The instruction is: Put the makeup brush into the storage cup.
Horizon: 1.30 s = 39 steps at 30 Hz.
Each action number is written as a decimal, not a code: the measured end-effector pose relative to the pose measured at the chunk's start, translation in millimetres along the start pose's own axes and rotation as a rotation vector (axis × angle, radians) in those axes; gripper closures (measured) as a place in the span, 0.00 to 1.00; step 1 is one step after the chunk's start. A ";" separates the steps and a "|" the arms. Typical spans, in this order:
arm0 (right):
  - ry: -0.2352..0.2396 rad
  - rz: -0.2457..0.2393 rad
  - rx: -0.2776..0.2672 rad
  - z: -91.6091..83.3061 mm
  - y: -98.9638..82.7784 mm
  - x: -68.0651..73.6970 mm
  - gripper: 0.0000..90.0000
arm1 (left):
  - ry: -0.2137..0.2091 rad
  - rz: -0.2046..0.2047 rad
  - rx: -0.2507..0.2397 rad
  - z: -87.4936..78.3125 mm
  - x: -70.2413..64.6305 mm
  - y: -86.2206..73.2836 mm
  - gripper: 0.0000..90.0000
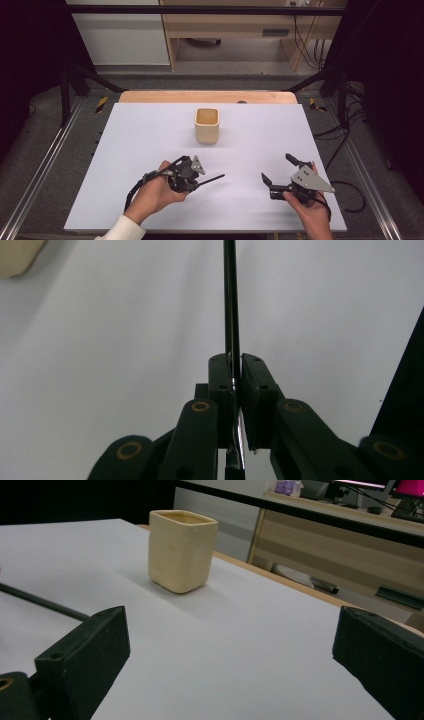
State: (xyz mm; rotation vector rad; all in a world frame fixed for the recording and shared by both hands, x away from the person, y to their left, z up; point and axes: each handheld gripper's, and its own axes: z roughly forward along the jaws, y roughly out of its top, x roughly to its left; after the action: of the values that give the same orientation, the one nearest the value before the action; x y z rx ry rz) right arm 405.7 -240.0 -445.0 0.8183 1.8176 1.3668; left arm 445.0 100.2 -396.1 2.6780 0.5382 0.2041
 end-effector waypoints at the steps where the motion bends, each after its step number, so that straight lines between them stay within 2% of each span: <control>1: 0.007 -0.017 0.006 2.0 1.1 3.8 0.02 | -0.001 0.000 -0.002 -0.7 0.7 0.6 0.93; 2: 0.010 -0.027 0.012 3.3 1.8 6.2 0.02 | -0.001 -0.001 -0.005 -1.7 1.8 1.4 0.93; 5: 0.012 -0.102 0.033 8.2 5.2 16.3 0.05 | 0.003 0.004 -0.010 -3.5 4.3 3.3 0.93; 11: 0.033 -0.177 0.045 14.5 16.2 31.5 0.06 | -0.001 0.002 -0.025 -5.5 7.1 7.1 0.93; 14: 0.044 -0.242 0.060 19.6 21.5 41.6 0.08 | -0.003 0.007 -0.024 -6.7 9.0 9.2 0.93; 17: 0.067 -0.328 0.100 27.9 23.9 54.0 0.10 | 0.000 0.012 -0.029 -8.4 10.3 11.3 0.93; 23: 0.121 -0.441 0.146 42.2 25.1 76.7 0.12 | 0.000 0.016 -0.034 -13.3 11.2 15.0 0.93; 34: 0.142 -0.576 0.144 60.3 34.9 103.1 0.19 | -0.002 0.018 -0.040 -16.6 9.9 17.4 0.93; 39: 0.144 -0.612 0.141 66.1 34.4 110.3 0.22 | -0.005 0.018 -0.042 -15.9 10.0 18.2 0.93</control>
State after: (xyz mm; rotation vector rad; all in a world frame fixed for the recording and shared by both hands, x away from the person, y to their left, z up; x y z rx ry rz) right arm 402.8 -106.9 -442.3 0.1898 2.0619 0.9232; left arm 456.8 94.5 -373.5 2.6429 0.5030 0.2120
